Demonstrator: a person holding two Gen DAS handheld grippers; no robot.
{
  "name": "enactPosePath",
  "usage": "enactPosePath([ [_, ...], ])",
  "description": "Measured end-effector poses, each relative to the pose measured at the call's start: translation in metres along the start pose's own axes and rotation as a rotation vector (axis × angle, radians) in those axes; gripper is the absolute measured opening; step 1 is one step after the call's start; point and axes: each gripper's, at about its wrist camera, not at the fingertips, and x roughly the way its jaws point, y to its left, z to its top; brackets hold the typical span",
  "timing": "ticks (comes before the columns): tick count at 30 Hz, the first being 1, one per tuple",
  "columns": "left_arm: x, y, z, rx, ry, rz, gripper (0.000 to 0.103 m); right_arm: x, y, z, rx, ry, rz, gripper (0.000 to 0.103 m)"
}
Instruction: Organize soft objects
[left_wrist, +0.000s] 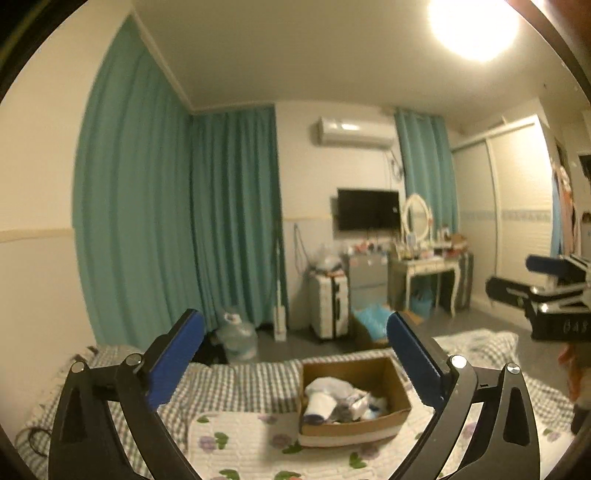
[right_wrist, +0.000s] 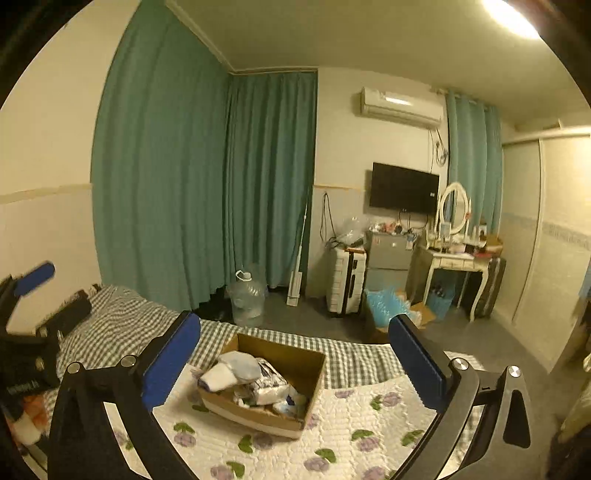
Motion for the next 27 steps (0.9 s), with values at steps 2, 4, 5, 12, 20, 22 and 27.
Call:
enactPosePath([
  [2,-0.013,-0.002,-0.002,0.006,-0.030,0.013,0.102,-0.019,0.004,-0.001,-0.006,-0.011,-0.009,0.103],
  [4,-0.020,-0.009,-0.011,0.018,-0.041,0.014,0.102,-0.034,0.003,-0.005,-0.002,-0.033,0.001,0.103],
  [5,-0.020,-0.011,-0.015,0.020,-0.042,0.023,0.102,-0.040,0.004,-0.009,-0.001,-0.045,0.001,0.103],
  [12,-0.001,-0.014,-0.065,-0.006,0.004,0.052,0.102,-0.026,0.010,-0.047,0.017,-0.049,0.012,0.103],
  [20,0.051,-0.014,-0.151,0.010,0.109,0.104,0.102,0.042,0.020,-0.137,0.036,-0.014,-0.054,0.103],
  [22,0.057,-0.016,-0.171,0.023,0.127,0.108,0.102,0.063,0.021,-0.163,0.043,0.023,-0.043,0.103],
  [27,0.063,-0.020,-0.196,0.016,0.162,0.110,0.102,0.101,0.010,-0.208,0.117,0.140,-0.052,0.103],
])
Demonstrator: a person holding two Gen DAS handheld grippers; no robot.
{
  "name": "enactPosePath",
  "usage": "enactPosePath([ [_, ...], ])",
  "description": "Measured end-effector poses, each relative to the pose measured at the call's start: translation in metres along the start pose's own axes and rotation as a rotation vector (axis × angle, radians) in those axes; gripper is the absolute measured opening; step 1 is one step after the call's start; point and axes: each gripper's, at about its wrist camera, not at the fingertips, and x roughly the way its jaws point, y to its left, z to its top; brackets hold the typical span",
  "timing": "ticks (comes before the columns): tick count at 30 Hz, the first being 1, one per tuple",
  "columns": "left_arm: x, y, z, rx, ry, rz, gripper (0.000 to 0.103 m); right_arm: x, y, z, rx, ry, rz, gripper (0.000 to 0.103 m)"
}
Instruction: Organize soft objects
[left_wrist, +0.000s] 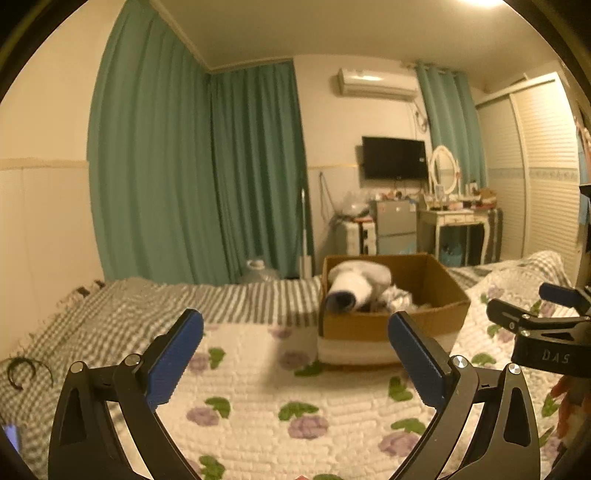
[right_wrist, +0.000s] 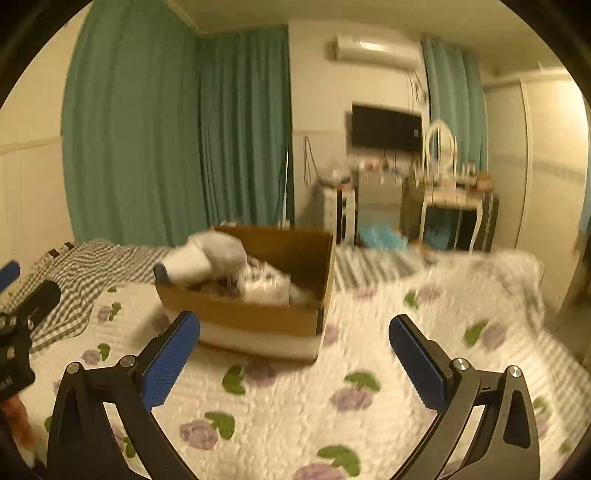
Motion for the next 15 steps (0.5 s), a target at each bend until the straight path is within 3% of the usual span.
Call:
enactPosePath([
  [4,0.002,-0.002,-0.002,0.005,0.025,0.005,0.102,0.006,-0.006,-0.006,0.024,0.026,0.000,0.103],
  [15,0.011,0.001,-0.007,0.006,0.070,-0.017,0.102,-0.008,-0.004,-0.003,0.018,-0.025,-0.022,0.103],
])
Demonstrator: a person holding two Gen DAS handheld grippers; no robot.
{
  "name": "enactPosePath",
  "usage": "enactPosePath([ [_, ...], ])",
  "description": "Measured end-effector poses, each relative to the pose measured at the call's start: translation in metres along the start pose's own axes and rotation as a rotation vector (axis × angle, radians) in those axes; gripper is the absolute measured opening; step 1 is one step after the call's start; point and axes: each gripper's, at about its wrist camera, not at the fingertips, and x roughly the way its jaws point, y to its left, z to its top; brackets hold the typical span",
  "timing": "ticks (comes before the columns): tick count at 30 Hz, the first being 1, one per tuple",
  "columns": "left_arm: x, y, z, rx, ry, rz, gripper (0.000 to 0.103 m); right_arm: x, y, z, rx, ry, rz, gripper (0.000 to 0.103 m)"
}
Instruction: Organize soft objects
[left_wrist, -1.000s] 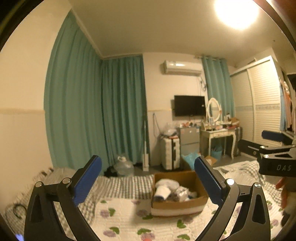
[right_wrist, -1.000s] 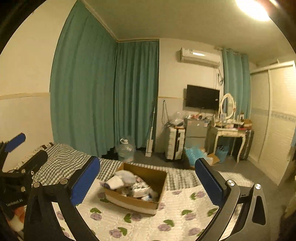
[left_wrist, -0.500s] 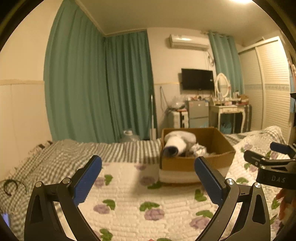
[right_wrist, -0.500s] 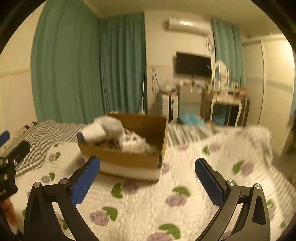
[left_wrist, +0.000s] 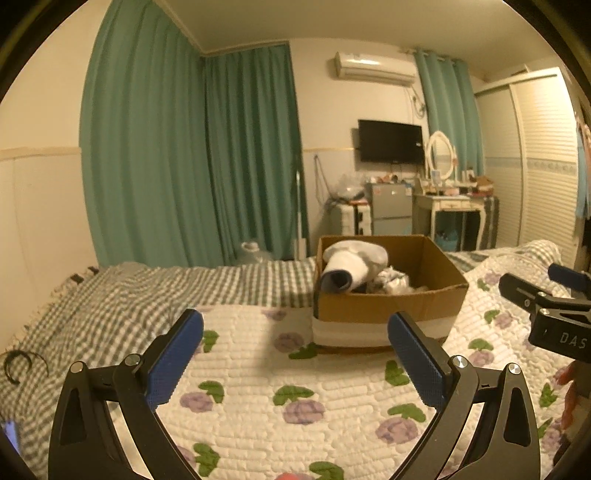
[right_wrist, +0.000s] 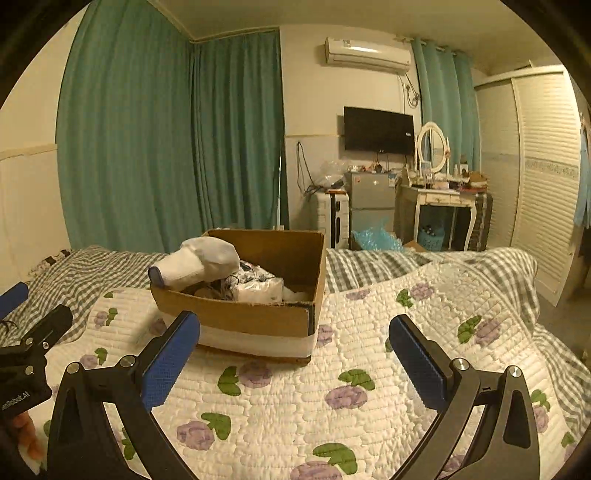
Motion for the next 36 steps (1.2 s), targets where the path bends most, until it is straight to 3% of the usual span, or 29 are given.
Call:
enactPosePath([
  [36,-0.001,0.006,-0.002,-0.031,0.021,0.008,0.102,0.003,0.011,-0.005,-0.038,0.010,0.022,0.103],
])
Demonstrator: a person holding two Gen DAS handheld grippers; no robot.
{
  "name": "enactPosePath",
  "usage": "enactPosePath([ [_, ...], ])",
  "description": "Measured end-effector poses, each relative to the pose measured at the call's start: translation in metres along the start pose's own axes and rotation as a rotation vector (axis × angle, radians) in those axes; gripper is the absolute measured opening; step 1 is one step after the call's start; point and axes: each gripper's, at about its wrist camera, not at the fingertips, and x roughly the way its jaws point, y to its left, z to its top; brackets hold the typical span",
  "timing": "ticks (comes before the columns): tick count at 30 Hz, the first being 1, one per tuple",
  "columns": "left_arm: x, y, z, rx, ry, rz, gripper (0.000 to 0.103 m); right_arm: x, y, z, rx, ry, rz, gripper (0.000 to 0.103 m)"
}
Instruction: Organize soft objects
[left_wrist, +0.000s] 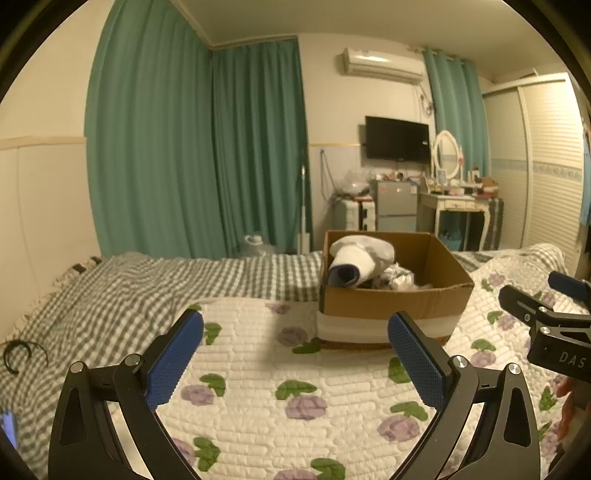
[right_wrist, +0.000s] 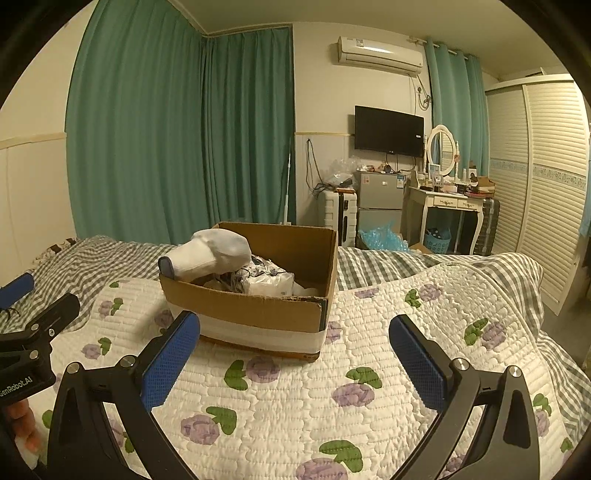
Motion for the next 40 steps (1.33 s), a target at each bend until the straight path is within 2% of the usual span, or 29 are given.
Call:
enactPosePath([
  [40,-0.0021,-0.0030,0.0002,0.012,-0.002,0.004,0.102,0.0040,0.0000,-0.0026,0.012,0.018,0.000,0.103],
])
